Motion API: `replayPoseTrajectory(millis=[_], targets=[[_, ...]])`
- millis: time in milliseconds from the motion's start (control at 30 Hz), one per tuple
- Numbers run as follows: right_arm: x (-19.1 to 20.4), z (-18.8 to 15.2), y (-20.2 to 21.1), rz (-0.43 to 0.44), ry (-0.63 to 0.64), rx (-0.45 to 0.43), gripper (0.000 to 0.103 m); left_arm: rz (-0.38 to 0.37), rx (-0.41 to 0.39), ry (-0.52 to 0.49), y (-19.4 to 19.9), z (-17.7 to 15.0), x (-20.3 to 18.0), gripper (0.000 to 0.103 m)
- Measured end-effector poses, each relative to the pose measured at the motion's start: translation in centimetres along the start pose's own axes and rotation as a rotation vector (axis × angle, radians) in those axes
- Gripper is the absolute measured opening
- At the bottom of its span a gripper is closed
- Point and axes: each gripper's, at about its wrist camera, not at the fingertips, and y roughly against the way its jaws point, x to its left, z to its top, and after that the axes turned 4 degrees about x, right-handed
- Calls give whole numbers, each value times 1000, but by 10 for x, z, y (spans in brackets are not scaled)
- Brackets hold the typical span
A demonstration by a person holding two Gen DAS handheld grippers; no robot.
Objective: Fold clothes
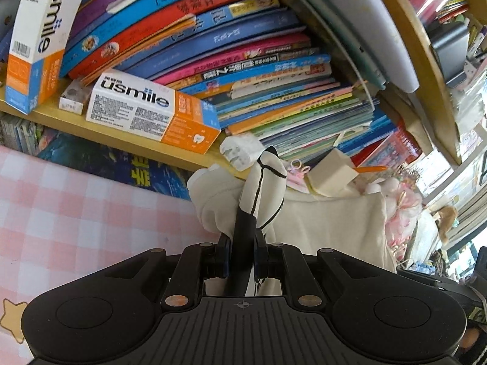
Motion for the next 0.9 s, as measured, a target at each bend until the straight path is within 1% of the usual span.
replayPoseTrajectory(millis=[167, 233, 300, 333, 367, 400, 433, 467, 500, 567, 600, 633, 700, 767, 900], targets=[[-8, -6, -12, 2, -32, 22, 21, 2, 4, 14, -11, -4, 8, 12], [-12, -9, -18, 1, -56, 32, 22, 1, 4, 44, -16, -4, 16, 13], [-21, -15, -28, 4, -112, 60, 24, 4, 5, 76, -20, -5, 25, 13], [-27, -19, -33, 9, -150, 79, 25, 9, 10, 95, -23, -5, 30, 16], [-33, -22, -37, 19, -188, 82, 30, 19, 12, 111, -25, -6, 35, 19], [-39, -26, -40, 29, -225, 84, 34, 23, 10, 123, -26, -7, 38, 19], [-44, -28, -41, 42, -257, 82, 35, 18, 9, 132, -27, -9, 40, 20], [-47, -30, -42, 53, -284, 78, 36, 21, 8, 138, -28, -10, 42, 26], [-47, -30, -41, 52, -289, 76, 40, 32, 3, 139, -28, -10, 42, 28], [-47, -32, -39, 48, -298, 73, 44, 61, -16, 118, -23, -11, 39, 39], [-47, -32, -38, 46, -303, 72, 46, 77, -26, 106, -20, -12, 37, 40], [-46, -33, -33, 40, -299, 63, 48, 92, -36, 94, -17, -12, 35, 43], [-43, -33, -25, 29, -289, 45, 56, 126, -68, 59, -6, -13, 29, 48], [-41, -37, -13, 20, -273, 23, 60, 143, -100, 19, 6, -15, 23, 50], [-34, -48, 7, -2, -239, -3, 63, 167, -128, -31, 27, -24, 10, 52]])
